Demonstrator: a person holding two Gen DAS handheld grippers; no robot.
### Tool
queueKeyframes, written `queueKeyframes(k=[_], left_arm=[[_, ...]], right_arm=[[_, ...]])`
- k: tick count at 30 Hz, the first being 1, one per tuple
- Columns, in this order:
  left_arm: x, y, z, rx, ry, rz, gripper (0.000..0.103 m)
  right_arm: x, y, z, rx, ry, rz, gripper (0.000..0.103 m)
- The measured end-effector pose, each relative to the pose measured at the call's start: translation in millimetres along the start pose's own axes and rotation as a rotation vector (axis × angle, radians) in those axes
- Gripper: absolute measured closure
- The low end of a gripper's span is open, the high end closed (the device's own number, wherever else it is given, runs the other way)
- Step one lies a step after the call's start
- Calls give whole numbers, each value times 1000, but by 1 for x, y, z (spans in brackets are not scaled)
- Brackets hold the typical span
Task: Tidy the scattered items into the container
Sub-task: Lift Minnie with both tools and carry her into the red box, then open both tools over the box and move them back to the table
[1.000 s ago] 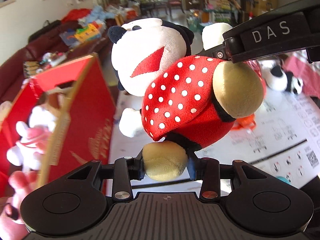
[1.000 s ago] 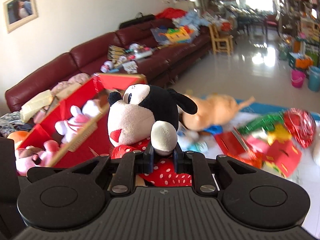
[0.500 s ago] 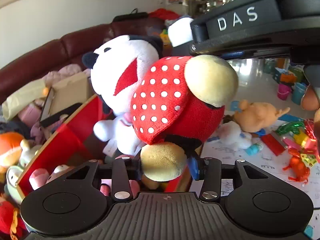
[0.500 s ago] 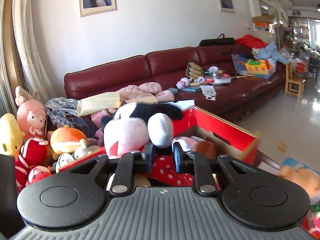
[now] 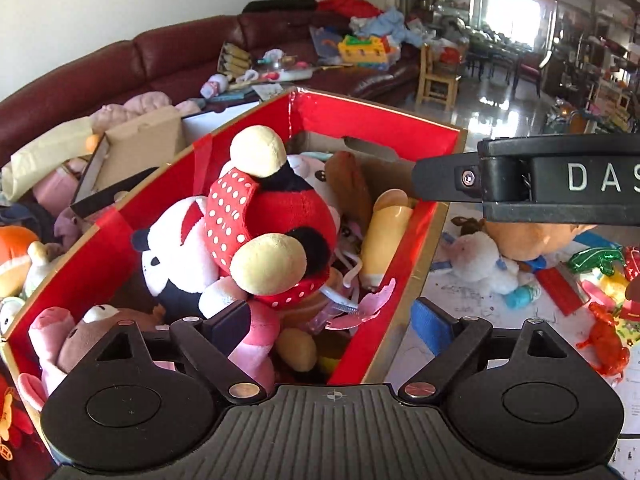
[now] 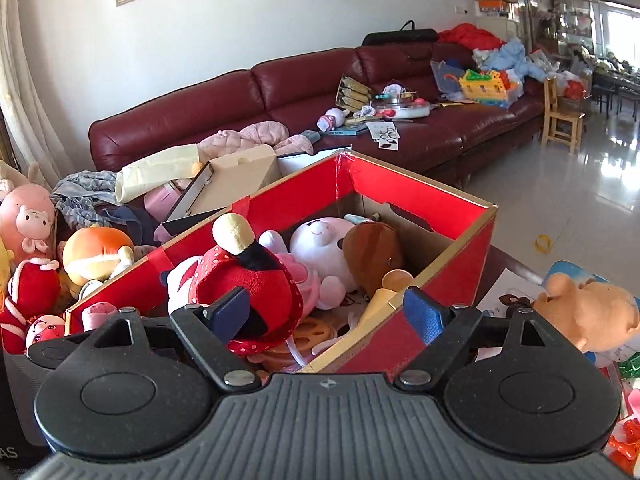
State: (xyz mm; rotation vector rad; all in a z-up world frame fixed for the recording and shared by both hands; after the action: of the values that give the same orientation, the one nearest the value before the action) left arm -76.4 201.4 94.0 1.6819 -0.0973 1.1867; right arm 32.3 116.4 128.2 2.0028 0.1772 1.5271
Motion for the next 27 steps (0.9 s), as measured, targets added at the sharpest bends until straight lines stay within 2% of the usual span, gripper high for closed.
queueKeyframes(k=[16,20,27], left_arm=[[4,12,11,22,-30,41,7],[6,19,16,13,-39,60,7],[3,30,43,-36,-113,82,6]], right_arm=[[-2,15,4,2,3,3,14],[-4,24,10,-6,2,-2,13],[-12,50,29,-45,19,-17,12]])
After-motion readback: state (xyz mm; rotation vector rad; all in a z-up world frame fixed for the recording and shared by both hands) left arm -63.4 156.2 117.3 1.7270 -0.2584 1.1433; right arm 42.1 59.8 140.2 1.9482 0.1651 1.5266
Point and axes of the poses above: each gripper's, at about its wrist camera, not at the fingertips, and y roughly against the way its jaws point, z to its right, x to its top, the point moved 2 cm from there along -y, roughly the way its jaws point, and after that the axes turned 2 degrees about y, right-handed, at the moved point
